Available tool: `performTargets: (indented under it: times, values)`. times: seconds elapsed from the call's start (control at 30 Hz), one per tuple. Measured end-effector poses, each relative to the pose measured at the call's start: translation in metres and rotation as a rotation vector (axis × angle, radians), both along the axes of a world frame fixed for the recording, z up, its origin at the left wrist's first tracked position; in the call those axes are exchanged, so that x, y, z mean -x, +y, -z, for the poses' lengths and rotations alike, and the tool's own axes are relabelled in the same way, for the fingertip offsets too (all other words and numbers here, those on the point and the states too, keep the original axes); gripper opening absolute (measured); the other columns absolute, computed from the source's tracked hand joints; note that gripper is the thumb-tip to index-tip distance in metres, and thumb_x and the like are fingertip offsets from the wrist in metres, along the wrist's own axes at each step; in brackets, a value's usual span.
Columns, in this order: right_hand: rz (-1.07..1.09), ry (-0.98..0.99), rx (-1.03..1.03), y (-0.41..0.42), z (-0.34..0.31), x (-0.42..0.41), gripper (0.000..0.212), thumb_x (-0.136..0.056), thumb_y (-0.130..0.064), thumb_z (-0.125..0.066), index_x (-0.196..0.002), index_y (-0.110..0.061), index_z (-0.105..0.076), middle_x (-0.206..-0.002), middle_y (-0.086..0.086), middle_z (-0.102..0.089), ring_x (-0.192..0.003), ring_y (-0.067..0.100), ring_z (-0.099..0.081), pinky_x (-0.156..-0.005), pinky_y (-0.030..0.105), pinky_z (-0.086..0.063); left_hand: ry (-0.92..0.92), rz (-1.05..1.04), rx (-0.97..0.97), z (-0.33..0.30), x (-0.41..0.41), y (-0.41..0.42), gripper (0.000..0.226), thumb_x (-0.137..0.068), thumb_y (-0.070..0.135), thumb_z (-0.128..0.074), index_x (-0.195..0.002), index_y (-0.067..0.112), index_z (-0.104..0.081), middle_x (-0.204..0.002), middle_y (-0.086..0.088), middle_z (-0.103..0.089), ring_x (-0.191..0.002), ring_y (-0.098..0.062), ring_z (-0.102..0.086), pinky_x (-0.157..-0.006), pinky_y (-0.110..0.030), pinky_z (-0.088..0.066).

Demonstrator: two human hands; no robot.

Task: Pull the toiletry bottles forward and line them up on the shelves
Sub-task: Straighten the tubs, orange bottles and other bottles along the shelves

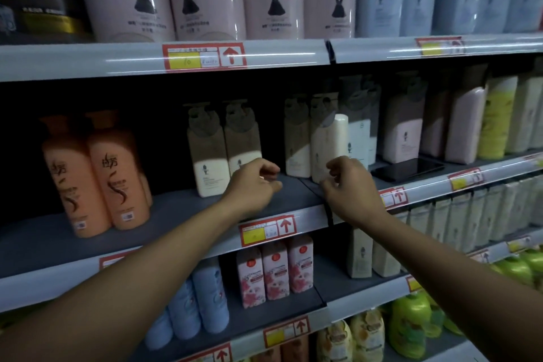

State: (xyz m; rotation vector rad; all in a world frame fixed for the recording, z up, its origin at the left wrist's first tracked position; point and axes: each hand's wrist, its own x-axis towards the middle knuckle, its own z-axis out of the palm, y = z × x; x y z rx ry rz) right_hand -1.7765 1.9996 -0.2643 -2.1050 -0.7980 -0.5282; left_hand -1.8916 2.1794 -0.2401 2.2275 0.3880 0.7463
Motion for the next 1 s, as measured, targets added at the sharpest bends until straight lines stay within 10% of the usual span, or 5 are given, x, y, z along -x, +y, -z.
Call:
performTargets:
  times: [0.4, 0.57, 0.77, 0.9, 1.0]
  values:
    - [0.032, 0.068, -0.157, -0.01, 0.015, -0.041, 0.07, -0.086, -0.035, -0.079, -0.143, -0.019, -0.042, -0.135, 0.002, -0.047, -0.121, 0.02, -0.054, -0.101, 0.044, -0.052, 0.062, -0.029, 0.106, 0.007, -0.098, 0.013, 0.073, -0.097, 0.033, -0.069, -0.155, 0.011, -0.031, -0.155, -0.01, -0.046, -0.138, -0.027, -0.049, -0.114, -0.041, -0.042]
    - [0.071, 0.012, -0.193, 0.004, 0.015, -0.05, 0.08, -0.082, -0.042, -0.081, -0.144, -0.018, -0.036, -0.136, 0.002, -0.038, -0.128, 0.022, -0.044, -0.102, 0.041, -0.049, 0.101, -0.13, 0.123, 0.005, -0.136, 0.018, 0.05, -0.097, 0.045, -0.064, -0.124, 0.005, -0.049, -0.128, -0.013, -0.06, -0.114, -0.029, -0.058, -0.096, -0.037, -0.049]
    - [0.12, 0.043, -0.201, 0.019, 0.016, -0.058, 0.077, -0.084, -0.047, -0.078, -0.142, -0.02, -0.037, -0.133, 0.0, -0.043, -0.122, 0.02, -0.048, -0.095, 0.04, -0.051, -0.16, 0.035, 0.605, 0.007, -0.163, 0.026, 0.035, -0.086, 0.029, -0.074, -0.116, 0.012, -0.068, -0.117, -0.007, -0.074, -0.109, -0.026, -0.07, -0.105, -0.046, -0.053]
    - [0.139, 0.054, -0.213, 0.021, 0.015, -0.062, 0.067, -0.086, -0.044, -0.077, -0.138, -0.023, -0.041, -0.128, -0.003, -0.048, -0.115, 0.018, -0.052, -0.09, 0.038, -0.051, -0.155, -0.023, 0.504, 0.012, -0.165, 0.03, 0.084, -0.068, 0.055, -0.074, -0.137, 0.01, -0.059, -0.127, -0.005, -0.07, -0.115, -0.026, -0.067, -0.106, -0.046, -0.053]
    - [0.133, 0.057, -0.223, 0.02, 0.015, -0.062, 0.062, -0.086, -0.042, -0.076, -0.135, -0.022, -0.044, -0.127, -0.002, -0.05, -0.113, 0.02, -0.055, -0.091, 0.04, -0.052, -0.114, -0.072, 0.397, 0.01, -0.156, 0.025, 0.08, -0.075, 0.057, -0.072, -0.136, 0.009, -0.056, -0.13, -0.008, -0.067, -0.117, -0.027, -0.065, -0.104, -0.046, -0.053]
